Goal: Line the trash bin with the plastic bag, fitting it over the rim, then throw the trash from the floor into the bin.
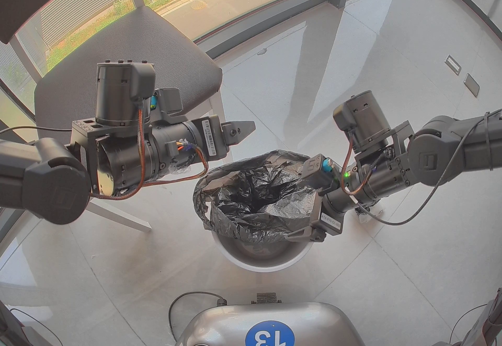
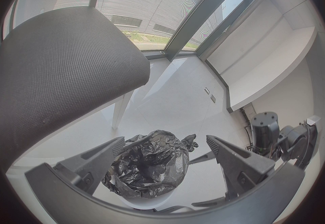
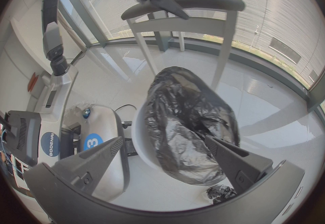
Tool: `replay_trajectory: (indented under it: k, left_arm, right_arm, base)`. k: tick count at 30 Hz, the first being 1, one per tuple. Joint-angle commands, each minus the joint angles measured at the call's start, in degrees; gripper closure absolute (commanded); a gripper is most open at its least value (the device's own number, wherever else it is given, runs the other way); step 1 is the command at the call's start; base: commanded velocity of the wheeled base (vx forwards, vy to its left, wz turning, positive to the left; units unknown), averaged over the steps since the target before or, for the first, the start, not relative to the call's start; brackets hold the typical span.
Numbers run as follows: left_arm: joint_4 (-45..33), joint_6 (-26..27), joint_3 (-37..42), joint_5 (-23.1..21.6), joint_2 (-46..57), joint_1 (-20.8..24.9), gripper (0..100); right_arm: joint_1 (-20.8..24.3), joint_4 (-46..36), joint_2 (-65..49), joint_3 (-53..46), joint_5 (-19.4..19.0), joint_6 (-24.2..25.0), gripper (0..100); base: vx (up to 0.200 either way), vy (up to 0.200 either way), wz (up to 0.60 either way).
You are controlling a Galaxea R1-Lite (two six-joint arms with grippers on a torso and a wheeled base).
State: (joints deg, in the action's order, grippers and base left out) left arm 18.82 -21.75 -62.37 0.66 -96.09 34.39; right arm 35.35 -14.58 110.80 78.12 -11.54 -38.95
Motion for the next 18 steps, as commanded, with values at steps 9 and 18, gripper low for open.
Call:
replay_trajectory:
  k: [9, 18]
  left_arm:
    - [-0.10, -0.14, -0.65, 0.04, -1.21, 0.15, 0]
    - [-0.10, -0.14, -0.39, 0.04, -0.68, 0.77, 0]
  right_arm:
    - [0.16, 0.43, 5.30, -2.44, -0.06, -0.07, 0]
    - [0.07, 2.98, 11.46, -1.56, -0.06, 0.19, 0]
  base:
    - [0.000, 0.000, 0.00]
    - [0.000, 0.000, 0.00]
